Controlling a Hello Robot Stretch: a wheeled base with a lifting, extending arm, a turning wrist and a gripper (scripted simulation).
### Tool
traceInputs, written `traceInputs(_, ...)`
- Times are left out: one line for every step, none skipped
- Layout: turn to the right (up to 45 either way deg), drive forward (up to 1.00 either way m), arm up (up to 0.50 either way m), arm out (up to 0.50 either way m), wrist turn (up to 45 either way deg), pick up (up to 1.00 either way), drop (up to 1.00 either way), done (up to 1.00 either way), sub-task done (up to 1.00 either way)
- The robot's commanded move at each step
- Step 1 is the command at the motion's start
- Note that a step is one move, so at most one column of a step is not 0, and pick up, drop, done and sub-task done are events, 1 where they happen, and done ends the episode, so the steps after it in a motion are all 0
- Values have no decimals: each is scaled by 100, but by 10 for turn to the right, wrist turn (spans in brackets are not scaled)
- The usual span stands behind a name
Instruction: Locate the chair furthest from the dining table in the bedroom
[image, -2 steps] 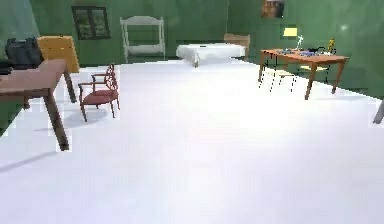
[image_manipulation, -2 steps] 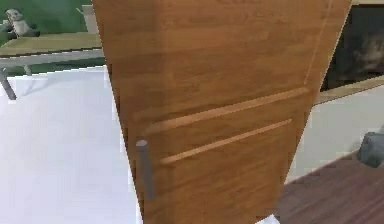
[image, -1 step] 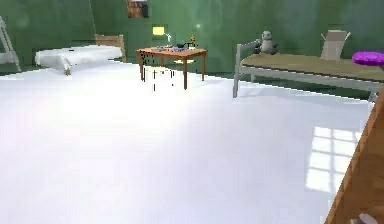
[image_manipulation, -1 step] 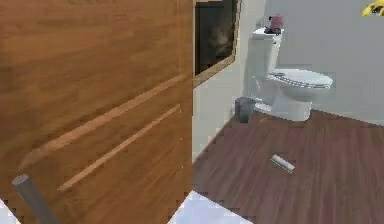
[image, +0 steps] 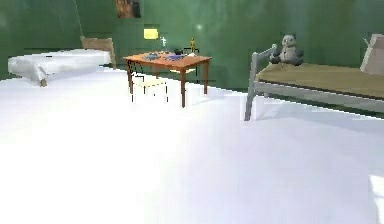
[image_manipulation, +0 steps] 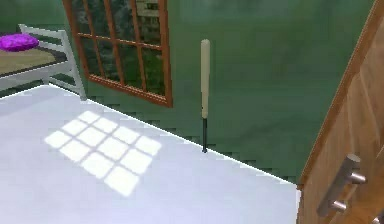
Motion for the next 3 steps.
traceInputs(0, 100, 0, 0, 0, 0, 0, 0, 0)
traceInputs(0, 100, 0, 0, 0, 0, 0, 0, 0)
traceInputs(60, 0, 0, 0, 0, 0, 0, 0, 0)
